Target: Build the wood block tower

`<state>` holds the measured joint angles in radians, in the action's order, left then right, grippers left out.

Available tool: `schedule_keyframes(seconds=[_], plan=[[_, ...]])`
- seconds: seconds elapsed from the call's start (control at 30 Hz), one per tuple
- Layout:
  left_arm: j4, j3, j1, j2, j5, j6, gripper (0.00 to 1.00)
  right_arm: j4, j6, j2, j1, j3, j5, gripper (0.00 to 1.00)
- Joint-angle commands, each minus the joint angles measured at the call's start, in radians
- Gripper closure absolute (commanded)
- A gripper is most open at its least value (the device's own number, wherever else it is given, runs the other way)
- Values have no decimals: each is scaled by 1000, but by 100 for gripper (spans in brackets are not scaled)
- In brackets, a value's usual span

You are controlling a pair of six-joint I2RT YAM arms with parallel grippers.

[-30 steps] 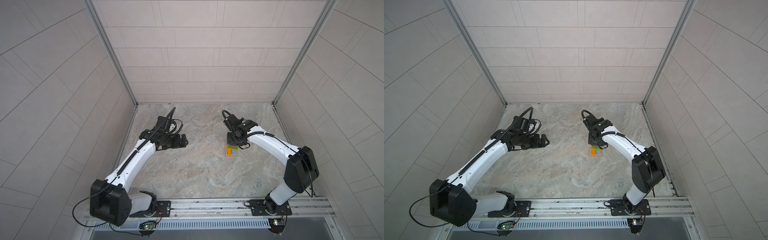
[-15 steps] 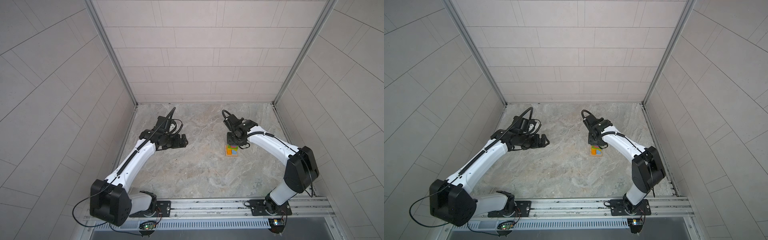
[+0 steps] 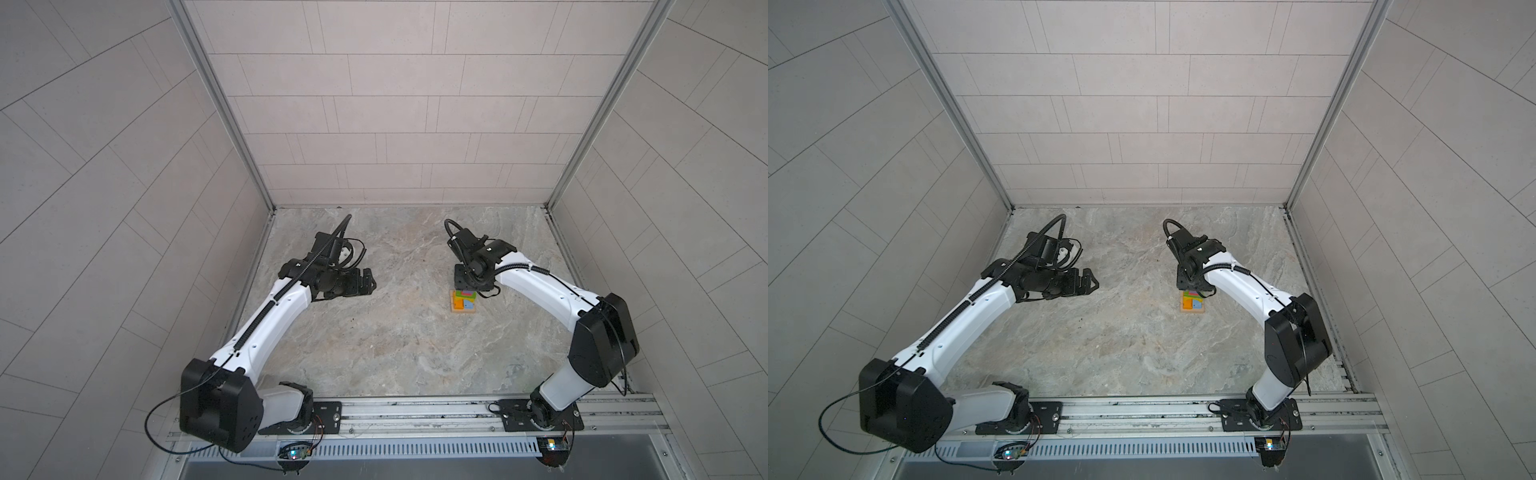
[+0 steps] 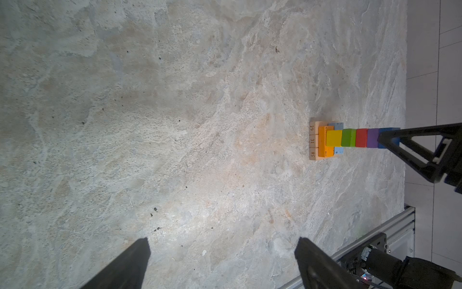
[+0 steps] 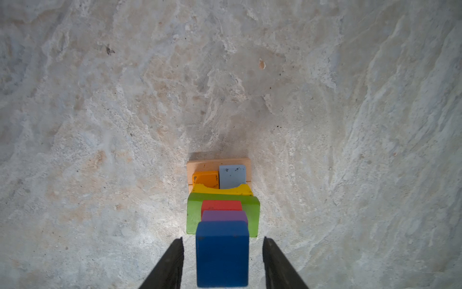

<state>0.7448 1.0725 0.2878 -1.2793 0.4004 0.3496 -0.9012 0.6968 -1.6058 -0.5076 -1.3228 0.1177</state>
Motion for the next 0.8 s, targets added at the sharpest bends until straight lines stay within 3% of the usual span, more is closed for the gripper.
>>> schedule_keyframes(seconds=[0.0, 0.27, 0.47, 0.63, 0.77], plan=[[-10, -8, -9, 8, -8, -1, 2, -9, -15, 63, 4, -28, 30, 34], [-46, -13, -12, 31, -43, -1, 0, 72, -134, 194, 4, 8, 98, 0], [-157, -82, -15, 116, -152, -17, 0, 202, -286, 284, 75, 70, 159, 0], [-303, -172, -16, 185, -337, -11, 0, 305, -413, 322, 193, 154, 162, 0], [-458, -281, -17, 224, -541, -44, 0, 425, -434, 362, 309, 267, 130, 0]])
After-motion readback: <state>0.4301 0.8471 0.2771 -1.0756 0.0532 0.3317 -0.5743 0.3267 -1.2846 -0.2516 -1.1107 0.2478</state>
